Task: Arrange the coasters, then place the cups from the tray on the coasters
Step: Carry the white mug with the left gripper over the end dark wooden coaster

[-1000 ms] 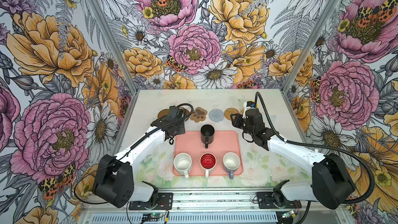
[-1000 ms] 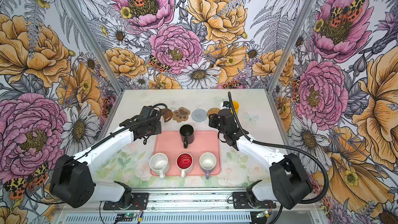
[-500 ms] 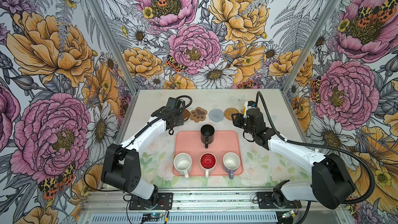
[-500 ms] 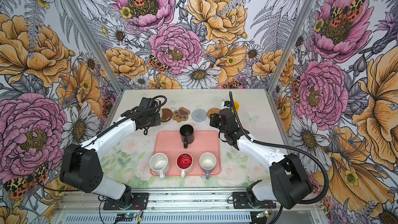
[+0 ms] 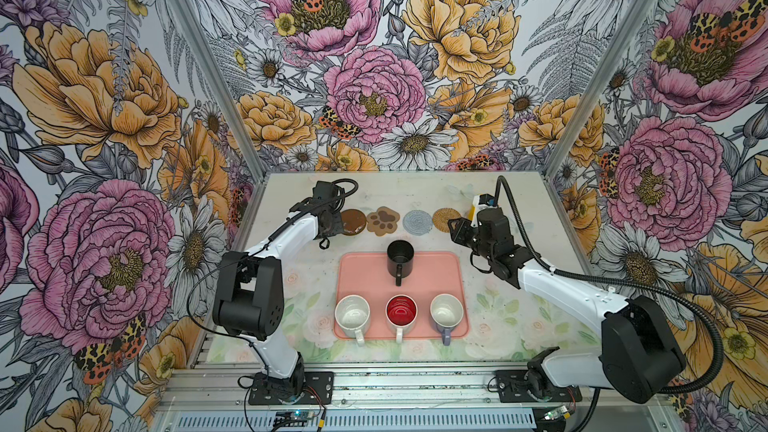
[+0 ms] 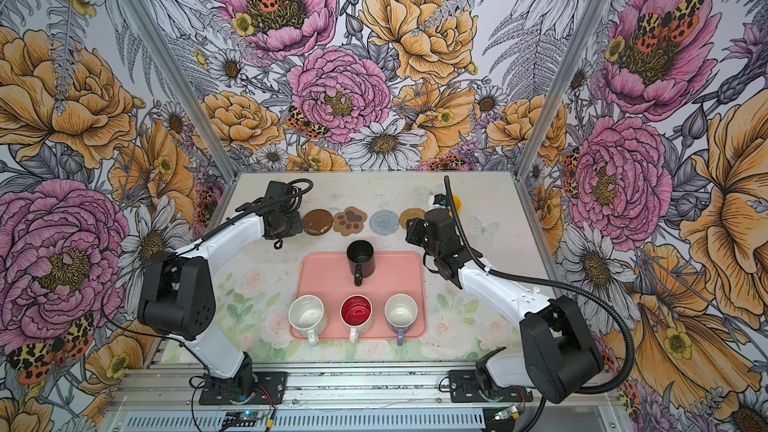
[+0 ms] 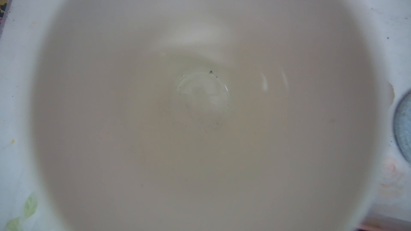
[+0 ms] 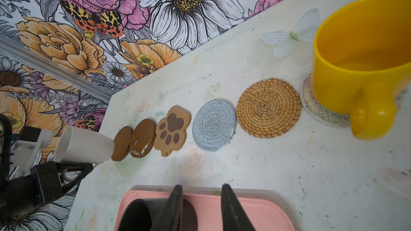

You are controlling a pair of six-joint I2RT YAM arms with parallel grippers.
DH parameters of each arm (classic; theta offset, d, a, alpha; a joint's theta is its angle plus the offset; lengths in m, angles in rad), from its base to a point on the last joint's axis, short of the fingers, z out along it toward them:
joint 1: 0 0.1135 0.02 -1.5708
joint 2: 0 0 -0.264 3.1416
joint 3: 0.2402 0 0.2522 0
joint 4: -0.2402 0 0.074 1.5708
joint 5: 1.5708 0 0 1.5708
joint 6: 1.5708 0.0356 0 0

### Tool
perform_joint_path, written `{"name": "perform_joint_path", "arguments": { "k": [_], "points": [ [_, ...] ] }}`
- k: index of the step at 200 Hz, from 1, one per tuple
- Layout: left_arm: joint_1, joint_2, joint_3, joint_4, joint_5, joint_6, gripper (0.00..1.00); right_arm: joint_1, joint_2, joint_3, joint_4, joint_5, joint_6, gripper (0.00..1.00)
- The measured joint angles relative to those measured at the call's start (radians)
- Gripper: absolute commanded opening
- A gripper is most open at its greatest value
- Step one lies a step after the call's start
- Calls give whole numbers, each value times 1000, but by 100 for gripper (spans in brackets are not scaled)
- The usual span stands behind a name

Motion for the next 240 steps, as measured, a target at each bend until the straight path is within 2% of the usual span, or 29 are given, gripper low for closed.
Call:
{"name": "perform_joint_path", "arguments": {
  "k": [93, 162, 225, 240],
  "points": [
    [67, 98, 36, 43, -19, 0, 0, -13, 0, 0, 0, -5, 0, 30],
    [72, 167, 80, 66, -19, 3, 0, -19, -2, 0, -4, -5, 0, 30],
    [76, 175, 80, 65, -19, 3, 0, -19, -4, 0, -4, -5, 0, 30],
    [76, 175, 80, 65, -19, 3, 0, -19, -4, -1, -4, -5, 0, 33]
  ]
}}
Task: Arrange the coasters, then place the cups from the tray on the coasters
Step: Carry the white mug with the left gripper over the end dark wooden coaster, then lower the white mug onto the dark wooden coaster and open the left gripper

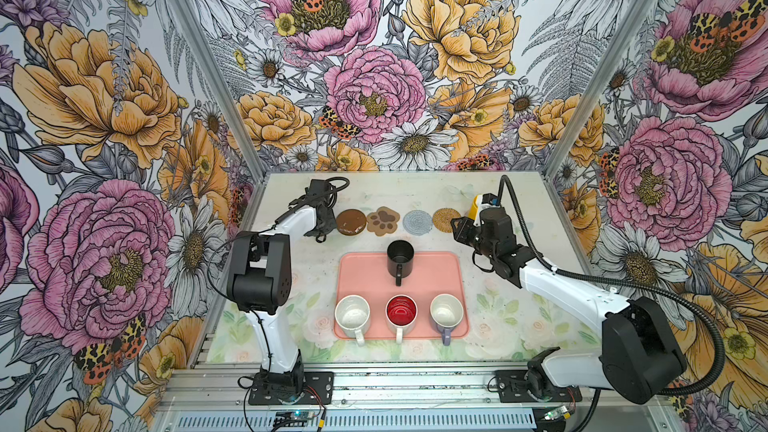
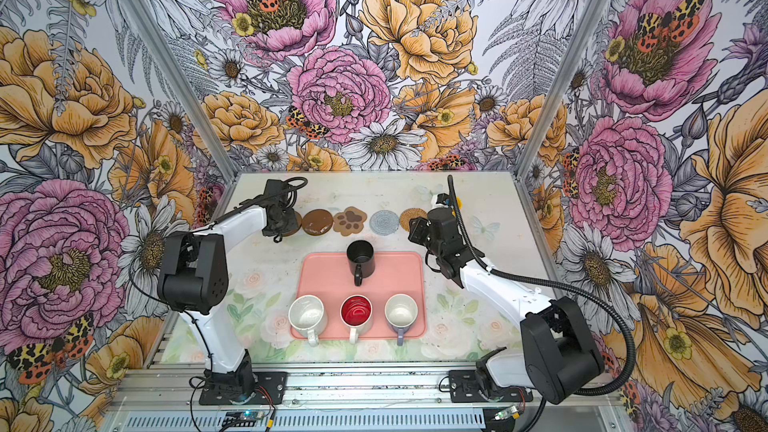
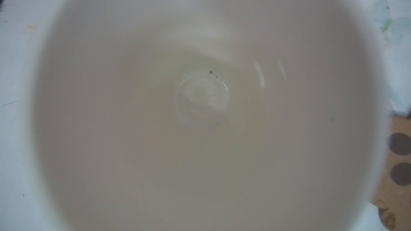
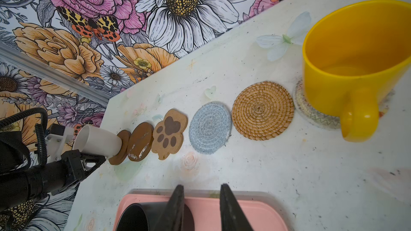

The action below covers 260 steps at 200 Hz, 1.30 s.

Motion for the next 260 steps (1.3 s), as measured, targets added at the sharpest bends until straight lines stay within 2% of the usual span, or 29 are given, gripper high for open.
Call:
{"name": "perform_joint_path", "arguments": {
  "k": [42, 87, 140, 157, 200, 260],
  "points": [
    [0, 0, 0, 0, 0, 0, 0, 0, 0, 0, 0, 1, 0, 36],
    [0, 4, 0, -1, 0, 0, 13, 0, 0, 0, 0, 1, 0, 40],
    [0, 7, 8, 1, -1, -2, 23, 0, -5, 0, -7, 2, 0, 42],
    [1, 7, 11, 3, -1, 0, 33, 0, -5, 0, -7, 2, 0, 42],
    [2, 7, 13, 3, -4, -3, 46, -4, -5, 0, -7, 2, 0, 43],
    [2, -19, 13, -1, -4, -4, 56, -6, -5, 0, -8, 2, 0, 47]
  ]
}}
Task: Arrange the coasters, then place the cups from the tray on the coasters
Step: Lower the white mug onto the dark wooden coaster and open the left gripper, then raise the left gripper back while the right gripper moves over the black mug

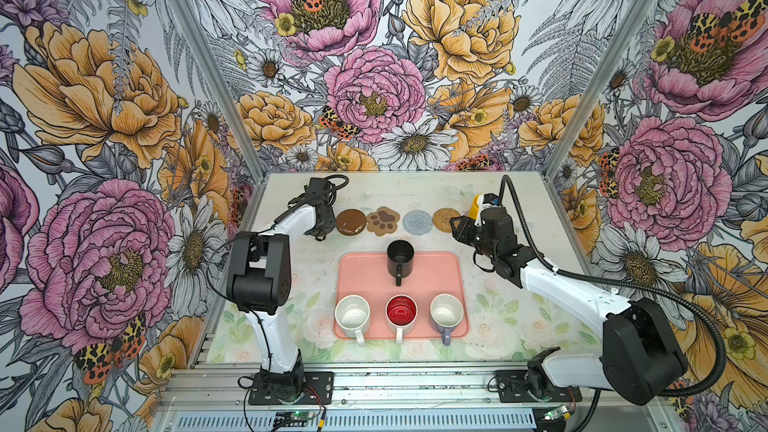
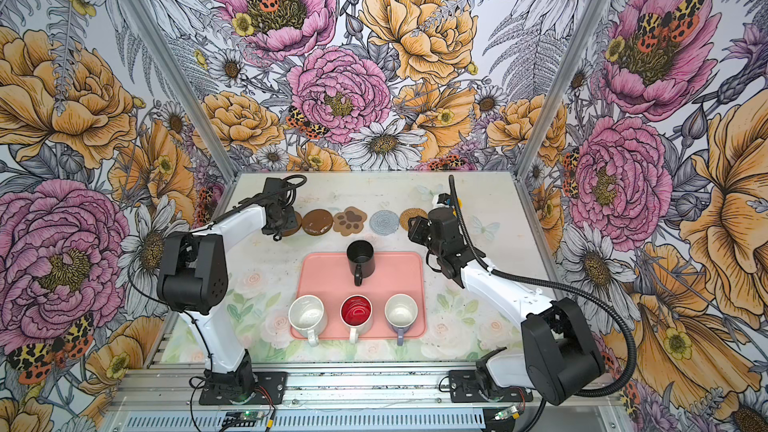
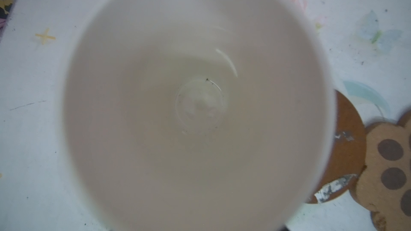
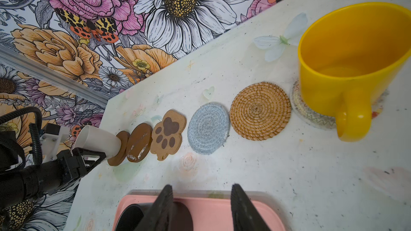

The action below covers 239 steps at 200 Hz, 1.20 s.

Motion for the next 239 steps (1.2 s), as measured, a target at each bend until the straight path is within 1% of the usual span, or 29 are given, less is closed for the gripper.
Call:
{"name": "perform_joint_path", "arguments": {
  "k": [30, 50, 74, 115, 125, 142, 164, 193, 213, 239],
  "points": [
    [-14, -109, 0, -1, 0, 0, 59, 0, 0, 0, -2, 0, 0, 49],
    [-40, -199, -1, 0, 0, 0, 60, 0, 1, 0, -10, 0, 0, 50],
    [-88, -283, -2, 1, 0, 1, 62, 0, 1, 0, -19, 0, 0, 51],
    [-175, -380, -18, 4, -10, 3, 64, 2, 2, 3, -44, 2, 3, 53],
    [-196, -403, -27, 3, -14, 3, 67, 5, 3, 7, -59, 11, 3, 53],
    [-230, -446, -45, 5, -20, 3, 68, 19, 8, 23, -89, 36, 3, 53],
    [-267, -508, -89, 19, -23, 0, 68, 53, 16, 61, -132, 68, -1, 53],
    [-305, -584, -166, 57, -20, 10, 68, 104, 23, 131, -188, 81, -29, 54],
    [-319, -636, -220, 85, -18, 24, 68, 143, 22, 186, -231, 103, -56, 55],
    [-322, -737, -329, 151, -3, 41, 70, 200, 16, 246, -295, 147, -89, 55]
  ]
}}
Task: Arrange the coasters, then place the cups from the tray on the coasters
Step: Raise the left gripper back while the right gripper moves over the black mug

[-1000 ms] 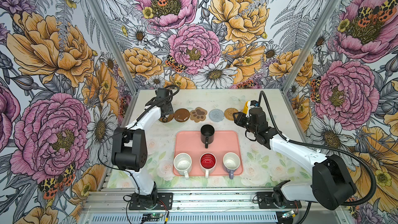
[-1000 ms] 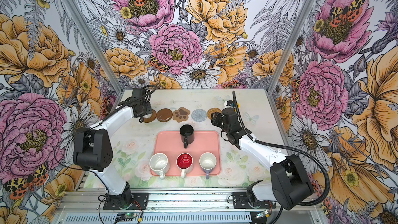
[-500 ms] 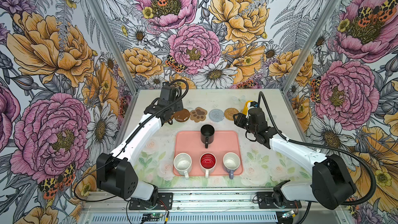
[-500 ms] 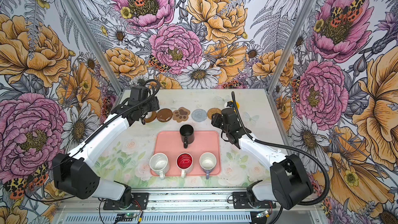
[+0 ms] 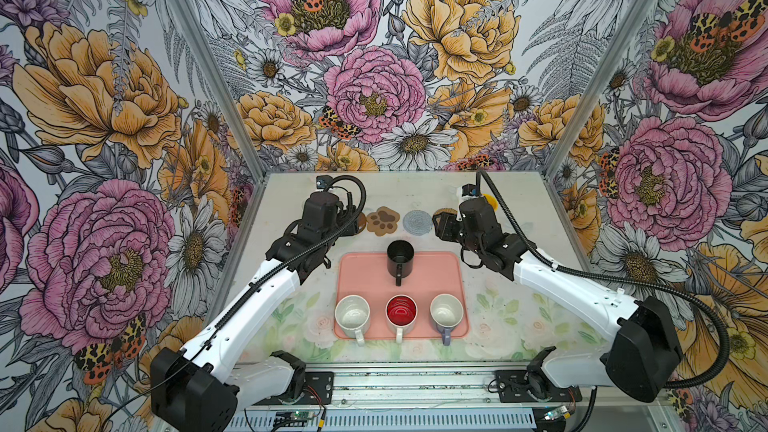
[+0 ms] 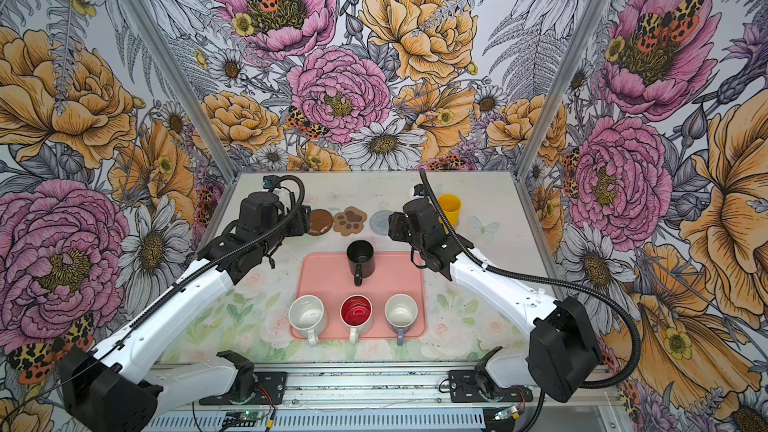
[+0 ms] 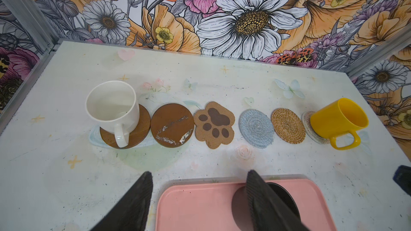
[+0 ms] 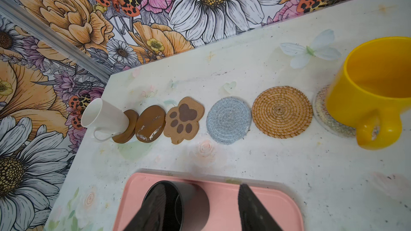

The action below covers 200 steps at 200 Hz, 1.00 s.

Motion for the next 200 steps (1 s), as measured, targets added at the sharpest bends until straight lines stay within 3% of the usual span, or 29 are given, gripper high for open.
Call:
{"name": "perform_joint_path", "arguments": {
  "k": [80, 130, 200],
  "points": [
    [28, -260, -216, 148, 18, 64, 76, 147, 72, 161, -192, 85, -41, 55],
    [82, -239, -231, 190, 80, 61, 76, 230, 117, 183, -267, 87, -39, 55],
    [85, -140, -232, 238, 146, 53, 77, 285, 210, 189, -349, 78, -2, 57]
  ]
}}
